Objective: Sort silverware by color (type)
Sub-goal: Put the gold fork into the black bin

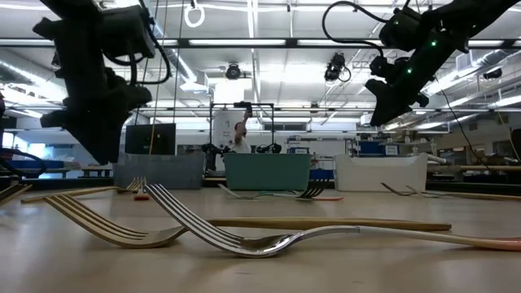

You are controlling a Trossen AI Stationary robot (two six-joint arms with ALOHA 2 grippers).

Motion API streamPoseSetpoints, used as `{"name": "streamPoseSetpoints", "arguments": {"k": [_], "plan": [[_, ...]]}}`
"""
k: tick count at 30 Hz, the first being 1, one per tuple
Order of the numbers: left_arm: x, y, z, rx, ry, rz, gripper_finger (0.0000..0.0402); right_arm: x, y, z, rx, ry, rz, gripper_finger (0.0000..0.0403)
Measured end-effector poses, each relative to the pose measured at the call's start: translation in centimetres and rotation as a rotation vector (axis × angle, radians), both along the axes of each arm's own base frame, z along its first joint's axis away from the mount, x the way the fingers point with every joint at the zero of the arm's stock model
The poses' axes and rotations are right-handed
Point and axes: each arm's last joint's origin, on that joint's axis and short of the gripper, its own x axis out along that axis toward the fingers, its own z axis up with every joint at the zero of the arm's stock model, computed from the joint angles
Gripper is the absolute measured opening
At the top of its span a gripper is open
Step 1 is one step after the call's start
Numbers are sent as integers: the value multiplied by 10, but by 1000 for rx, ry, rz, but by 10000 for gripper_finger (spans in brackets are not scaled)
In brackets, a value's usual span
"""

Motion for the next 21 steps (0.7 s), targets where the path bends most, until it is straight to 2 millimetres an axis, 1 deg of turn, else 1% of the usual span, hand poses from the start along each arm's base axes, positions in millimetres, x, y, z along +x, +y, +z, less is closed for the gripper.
{"name": "streamPoseSetpoints", "arguments": {"k": [3, 8, 12, 18, 21], "plan": [[9, -1, -9, -39, 5, -3, 120, 0, 0, 0, -14, 22, 20, 96], [16, 0, -25, -64, 74, 82, 134, 0, 0, 0, -26, 39, 36, 96], [17, 1, -35, -72, 128, 122, 135, 0, 0, 0, -26, 39, 34, 96], [23, 1, -46, -64, 171, 123, 134, 0, 0, 0, -35, 54, 47, 96], [23, 1, -49, -61, 191, 124, 120, 0, 0, 0, -36, 56, 49, 96]]}}
